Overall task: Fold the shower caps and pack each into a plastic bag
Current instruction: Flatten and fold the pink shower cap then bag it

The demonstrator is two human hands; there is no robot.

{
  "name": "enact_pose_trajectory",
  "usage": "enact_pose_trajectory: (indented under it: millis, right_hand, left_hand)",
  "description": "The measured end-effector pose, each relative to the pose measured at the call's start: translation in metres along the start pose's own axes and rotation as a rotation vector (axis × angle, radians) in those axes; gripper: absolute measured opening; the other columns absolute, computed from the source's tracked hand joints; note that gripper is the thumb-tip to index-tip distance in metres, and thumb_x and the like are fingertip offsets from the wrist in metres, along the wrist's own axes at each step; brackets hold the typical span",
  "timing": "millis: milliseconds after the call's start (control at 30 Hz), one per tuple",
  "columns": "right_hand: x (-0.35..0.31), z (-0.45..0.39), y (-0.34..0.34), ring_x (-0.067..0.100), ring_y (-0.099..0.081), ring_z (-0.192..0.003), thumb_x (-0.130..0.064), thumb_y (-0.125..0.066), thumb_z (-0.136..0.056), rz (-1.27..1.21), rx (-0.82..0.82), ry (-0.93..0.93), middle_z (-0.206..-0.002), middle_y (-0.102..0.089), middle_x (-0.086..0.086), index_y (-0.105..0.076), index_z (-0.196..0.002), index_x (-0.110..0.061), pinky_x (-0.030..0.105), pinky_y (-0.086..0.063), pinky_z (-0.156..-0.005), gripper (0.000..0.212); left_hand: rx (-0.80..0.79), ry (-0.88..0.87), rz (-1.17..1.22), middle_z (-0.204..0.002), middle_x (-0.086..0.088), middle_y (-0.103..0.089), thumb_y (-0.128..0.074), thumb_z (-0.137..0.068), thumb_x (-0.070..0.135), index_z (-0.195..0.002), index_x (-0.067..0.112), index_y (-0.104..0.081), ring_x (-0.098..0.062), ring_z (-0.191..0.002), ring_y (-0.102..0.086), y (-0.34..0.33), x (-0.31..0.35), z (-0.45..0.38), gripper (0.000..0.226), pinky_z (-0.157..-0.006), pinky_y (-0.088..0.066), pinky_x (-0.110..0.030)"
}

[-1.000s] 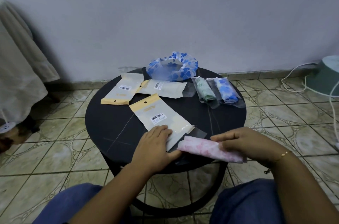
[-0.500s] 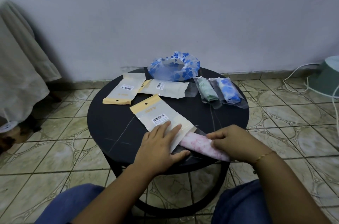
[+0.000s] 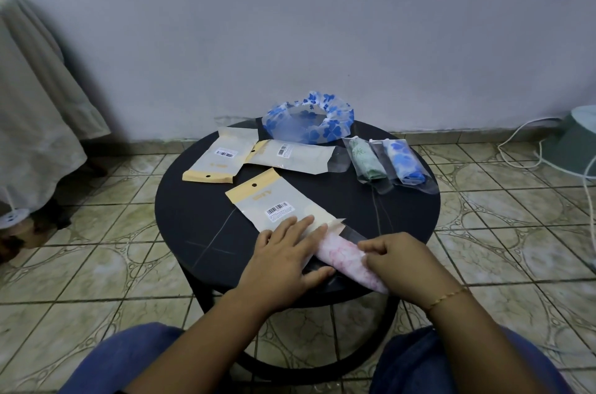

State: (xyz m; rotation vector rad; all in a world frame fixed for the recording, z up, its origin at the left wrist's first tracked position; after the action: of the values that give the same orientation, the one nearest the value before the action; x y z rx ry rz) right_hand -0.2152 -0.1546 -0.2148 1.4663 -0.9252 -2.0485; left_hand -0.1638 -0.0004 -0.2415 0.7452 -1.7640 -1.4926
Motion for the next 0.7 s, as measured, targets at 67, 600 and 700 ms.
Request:
enact_pose_trajectory:
  millis: [67,600,700]
  right_hand:
    - [0.001,0.002,0.002,0.017,-0.058,-0.113,-0.013,-0.050,-0.091,0.036,-0.005,-0.010,-0.126,-0.063,0.001,-0.063,-0.122,-0.022,0.019,-0.042,-0.092,0.035]
    - [-0.012,0.005,-0.009,0.018,-0.058,-0.110,-0.013,-0.050,-0.094,-0.114,0.050,-0.001,-0.119,-0.065,0.006,-0.064,-0.121,-0.019,0.015,-0.038,-0.080,0.031]
    - [-0.016,0.003,-0.014,0.018,-0.059,-0.103,-0.018,-0.053,-0.093,-0.174,0.147,0.021,-0.114,-0.065,0.005,-0.065,-0.117,-0.019,0.019,-0.039,-0.075,0.027]
  left_hand:
    - [-0.011,0.020,0.009,-0.159,0.016,-0.002,-0.008,-0.071,0.080,-0.151,0.033,-0.004,-0.006,-0.145,0.003,-0.001,-0.002,0.000,0.093,-0.113,-0.006,-0.032]
    - [-0.051,-0.063,0.028,-0.158,0.020,0.005,0.000,-0.069,0.079,-0.145,0.052,-0.009,-0.008,-0.145,0.007,0.002,0.007,0.000,0.081,-0.110,0.000,-0.029]
    - [-0.036,-0.064,0.026,-0.158,0.020,0.005,-0.004,-0.072,0.084,-0.145,0.053,-0.005,-0.008,-0.145,0.008,0.001,0.005,0.000,0.079,-0.110,0.000,-0.029]
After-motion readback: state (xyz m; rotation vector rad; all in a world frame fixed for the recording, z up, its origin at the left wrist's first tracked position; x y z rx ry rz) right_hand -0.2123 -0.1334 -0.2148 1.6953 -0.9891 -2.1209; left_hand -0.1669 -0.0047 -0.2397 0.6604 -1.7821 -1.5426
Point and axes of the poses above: each hand's wrist, its own z-axis away from the middle knuckle, its own y-axis out of the back of the hand, x = y × z, the point moved 10 cm from there along -z, towards the middle knuckle
